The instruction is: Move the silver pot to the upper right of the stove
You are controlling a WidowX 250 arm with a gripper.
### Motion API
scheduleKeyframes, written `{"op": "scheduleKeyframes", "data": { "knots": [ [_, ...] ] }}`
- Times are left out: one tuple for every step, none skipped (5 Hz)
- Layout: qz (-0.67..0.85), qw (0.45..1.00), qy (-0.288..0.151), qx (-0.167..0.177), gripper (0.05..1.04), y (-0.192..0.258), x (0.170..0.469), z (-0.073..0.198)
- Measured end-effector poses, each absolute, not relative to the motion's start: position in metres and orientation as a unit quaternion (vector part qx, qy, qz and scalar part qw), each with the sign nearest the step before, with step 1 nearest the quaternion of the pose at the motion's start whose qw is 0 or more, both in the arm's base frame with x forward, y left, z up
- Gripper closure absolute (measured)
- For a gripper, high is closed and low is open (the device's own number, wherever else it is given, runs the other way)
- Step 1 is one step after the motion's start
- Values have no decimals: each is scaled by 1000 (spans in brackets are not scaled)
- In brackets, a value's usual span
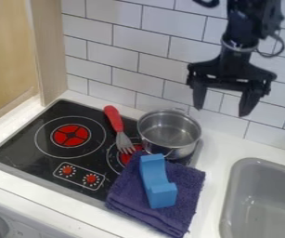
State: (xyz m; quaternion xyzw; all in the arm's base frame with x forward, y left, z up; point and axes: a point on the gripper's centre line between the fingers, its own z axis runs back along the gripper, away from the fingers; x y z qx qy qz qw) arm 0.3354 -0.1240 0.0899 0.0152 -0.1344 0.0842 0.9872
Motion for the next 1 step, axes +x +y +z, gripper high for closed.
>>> {"op": "scheduleKeyframes", "data": {
  "knots": [
    [87,988,-129,18,84,-123,332,87]
  ]
}}
